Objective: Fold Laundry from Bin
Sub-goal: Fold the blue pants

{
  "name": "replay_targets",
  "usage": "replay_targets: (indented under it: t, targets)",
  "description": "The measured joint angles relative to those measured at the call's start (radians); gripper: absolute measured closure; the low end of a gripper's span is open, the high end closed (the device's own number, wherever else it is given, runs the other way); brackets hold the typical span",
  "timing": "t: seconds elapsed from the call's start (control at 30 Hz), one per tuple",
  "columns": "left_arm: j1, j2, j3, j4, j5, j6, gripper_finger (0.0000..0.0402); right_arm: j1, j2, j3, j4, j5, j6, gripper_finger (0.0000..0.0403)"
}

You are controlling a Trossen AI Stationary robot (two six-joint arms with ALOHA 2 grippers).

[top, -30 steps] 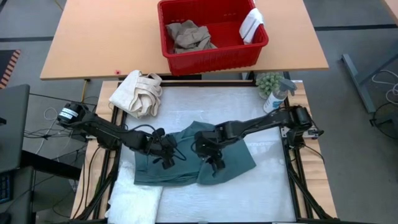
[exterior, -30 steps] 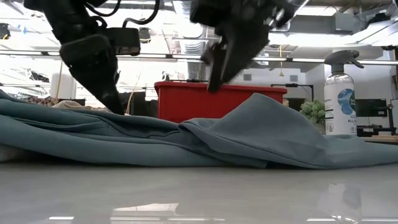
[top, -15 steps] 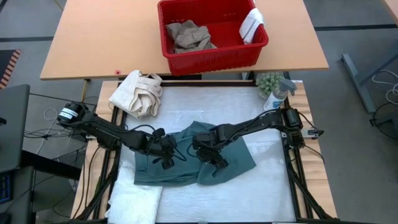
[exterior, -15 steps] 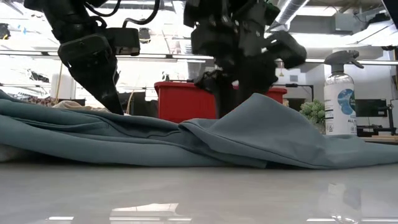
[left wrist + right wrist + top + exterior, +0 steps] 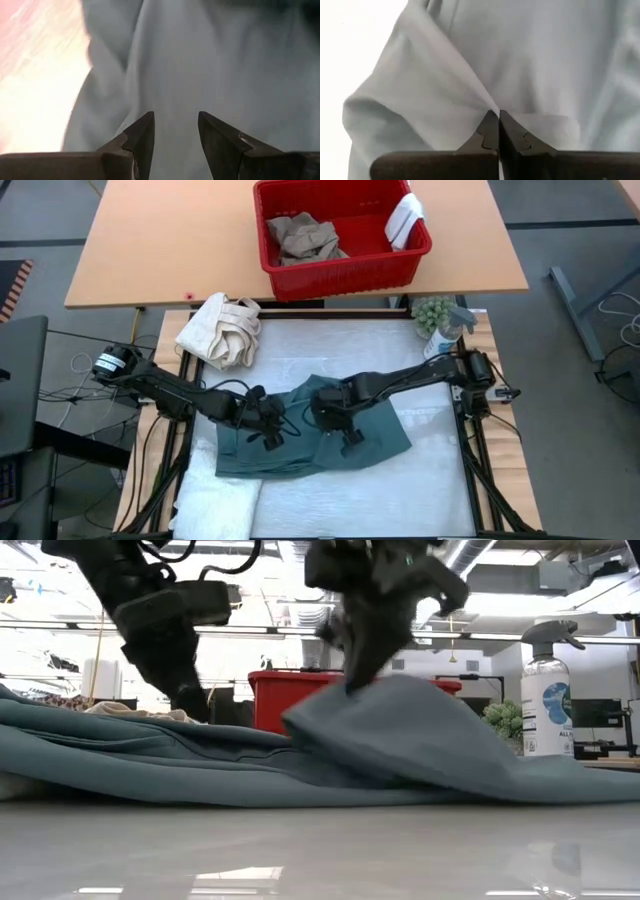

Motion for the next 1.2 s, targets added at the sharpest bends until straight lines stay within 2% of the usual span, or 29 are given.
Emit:
replay_targets:
  t: [0.23,0.4,0.53,0.67,0.8,0.9,1.0,1.2]
  targets:
    - [0.046,0.0,0.0,0.26,0.102,0.01,0.026,0.001,-0.121,0.038,-0.074,0.111,0.067,0.0385]
    - [0.109,0.0,0.0,0.463,0.232,0.063,0.026,0.037,-0.218,0.038,-0.147,0.255,0.109,0.0385]
    - [0.183,0.0,0.0,0.6,0.321,0.111,0.026,0.082,-0.294,0.039,-0.181,0.304,0.143,0.0385]
    - [0.274,0.0,0.001,0.664,0.441,0.125,0.026,0.13,-0.342,0.038,-0.225,0.348,0.182,0.0385]
    - [0.368,0.013,0.0,0.789,0.637,0.138,0.026,0.188,-0.377,0.038,-0.231,0.373,0.181,0.0385]
    - [0.43,0.055,0.001,0.929,0.821,0.063,0.026,0.224,-0.379,0.038,-0.23,0.41,0.176,0.0385]
    - [0.475,0.12,0.001,1.056,0.955,-0.045,0.026,0.247,-0.377,0.038,-0.231,0.467,0.166,0.0385]
    - [0.485,0.274,0.0,1.412,1.073,-0.292,0.0248,0.265,-0.375,0.038,-0.228,0.536,0.178,0.0385]
